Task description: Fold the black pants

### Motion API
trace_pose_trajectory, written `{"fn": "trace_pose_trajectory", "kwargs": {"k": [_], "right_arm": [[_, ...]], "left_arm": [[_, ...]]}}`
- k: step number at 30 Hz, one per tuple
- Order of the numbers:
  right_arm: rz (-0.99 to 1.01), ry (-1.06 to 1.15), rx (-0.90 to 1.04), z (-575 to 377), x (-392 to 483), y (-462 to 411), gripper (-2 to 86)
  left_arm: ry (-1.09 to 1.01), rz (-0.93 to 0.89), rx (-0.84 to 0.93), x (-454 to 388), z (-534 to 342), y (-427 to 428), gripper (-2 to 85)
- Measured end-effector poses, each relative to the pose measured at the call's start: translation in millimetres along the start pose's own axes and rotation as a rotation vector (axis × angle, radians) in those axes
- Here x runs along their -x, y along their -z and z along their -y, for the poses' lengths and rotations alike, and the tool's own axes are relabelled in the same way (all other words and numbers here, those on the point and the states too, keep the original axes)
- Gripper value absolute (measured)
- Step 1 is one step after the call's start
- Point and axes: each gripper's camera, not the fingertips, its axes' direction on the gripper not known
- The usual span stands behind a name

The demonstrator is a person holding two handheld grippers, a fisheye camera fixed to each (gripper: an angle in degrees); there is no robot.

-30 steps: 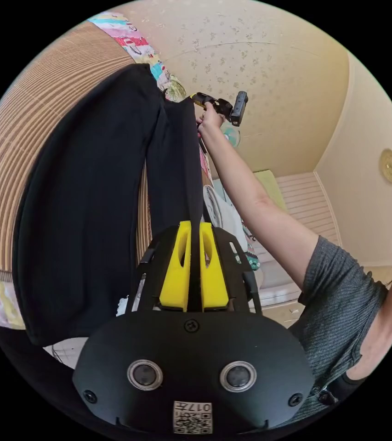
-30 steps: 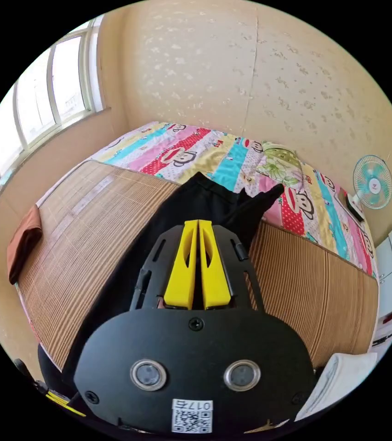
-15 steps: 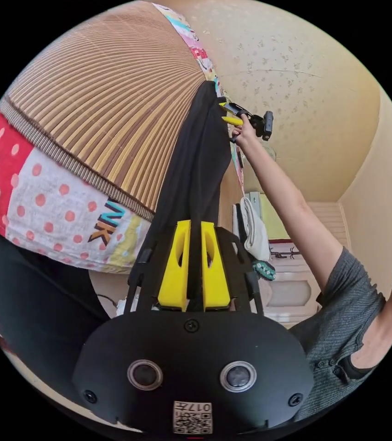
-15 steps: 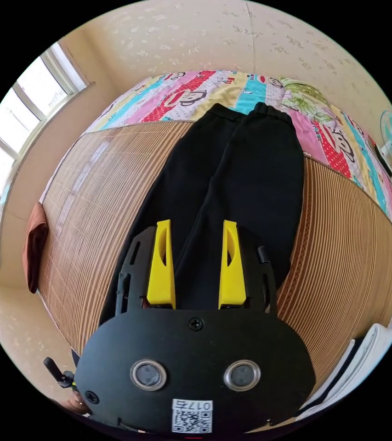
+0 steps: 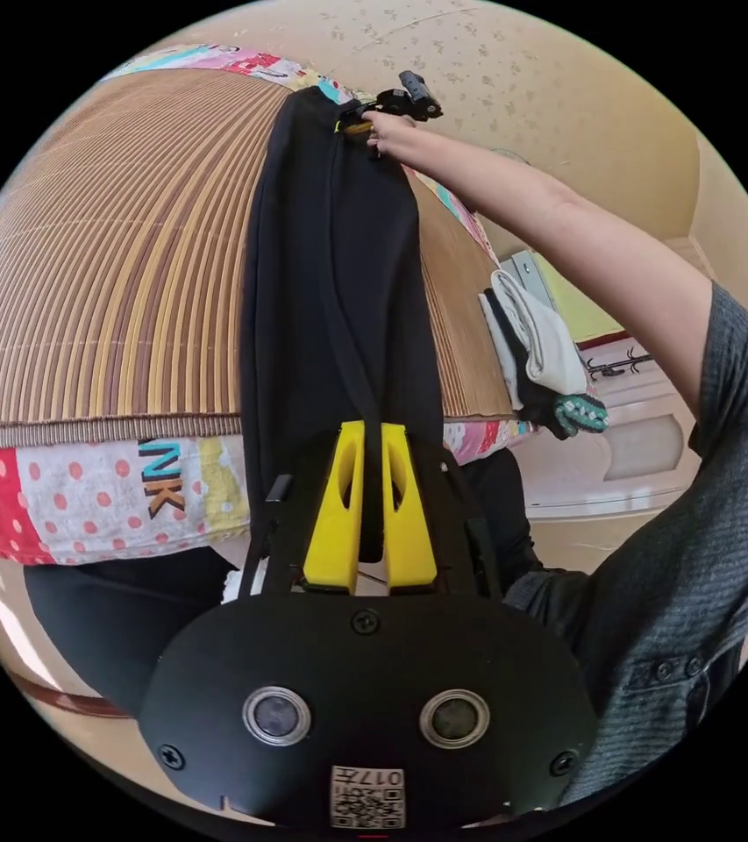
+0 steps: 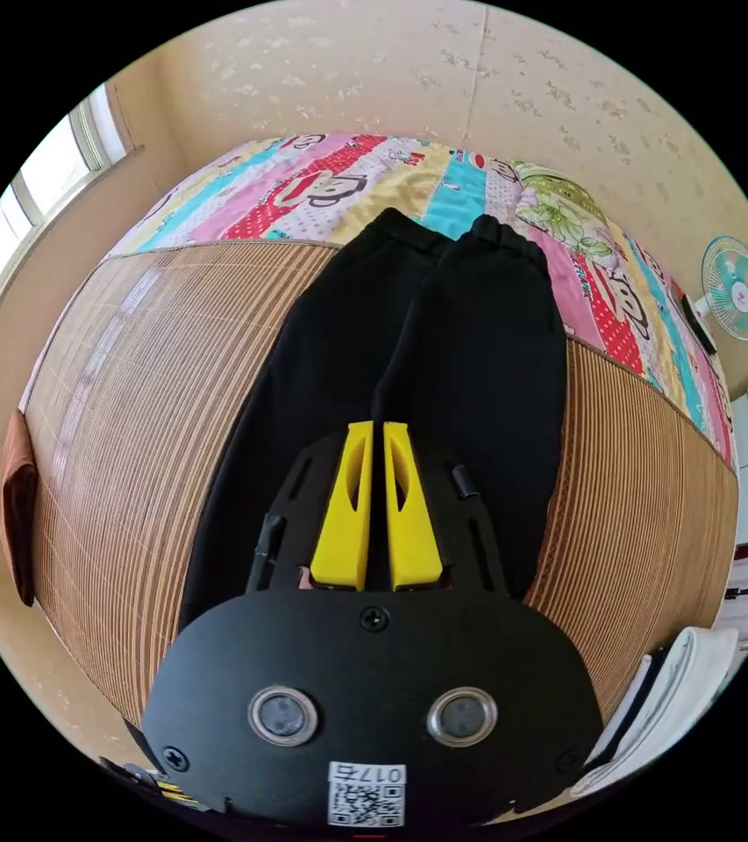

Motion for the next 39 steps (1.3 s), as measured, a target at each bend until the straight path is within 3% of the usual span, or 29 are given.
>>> {"fn": "trace_pose_trajectory", "kwargs": {"k": [3, 5, 9, 12, 16, 19, 27, 30, 32, 39], "right_arm": [[0.045, 0.047, -0.142, -6.0, 13.5, 24.6, 3.1], [0.186, 0.065, -0.165, -3.6, 18.3, 23.5, 2.9], [0.284, 0.053, 0.013, -4.4, 17.0, -9.7, 2.9], [0.374, 0.048, -0.023, -45.5, 4.6, 9.2, 2.9], [0.493, 0.149, -0.133, -164.3, -27.1, 77.3, 3.9], [0.622, 0.214, -0.038, -257.8, -55.1, 110.7, 4.0], [0.797, -0.029, 0.089, -455.8, -88.3, 164.5, 6.7], [0.714, 0.008, 0.202, -481.9, -64.9, 156.5, 7.3], [0.642, -0.028, 0.157, -493.1, -61.8, 165.9, 7.5], [0.637, -0.032, 0.242, -497.9, -40.0, 154.7, 7.0]], "left_arm": [[0.048, -0.313, -0.201, 16.8, -20.0, 39.0, 1.6], [0.105, -0.332, -0.271, 27.7, -35.7, 53.7, 1.3], [0.24, -0.059, -0.233, 40.4, -54.7, 61.6, 1.8], [0.272, 0.012, -0.199, 43.4, -61.0, 56.2, 2.9], [0.239, 0.033, -0.163, 36.9, -60.7, 49.6, 3.8], [0.209, 0.109, -0.126, 25.1, -57.1, 46.1, 4.0], [0.184, 0.276, -0.087, -11.1, -68.0, 28.6, 4.6], [0.199, 0.319, -0.058, -11.5, -71.8, 14.2, 4.3], [0.206, 0.338, -0.028, -10.0, -72.1, 6.7, 4.2], [0.155, 0.406, 0.053, -15.3, -67.1, -15.8, 3.8]]}}
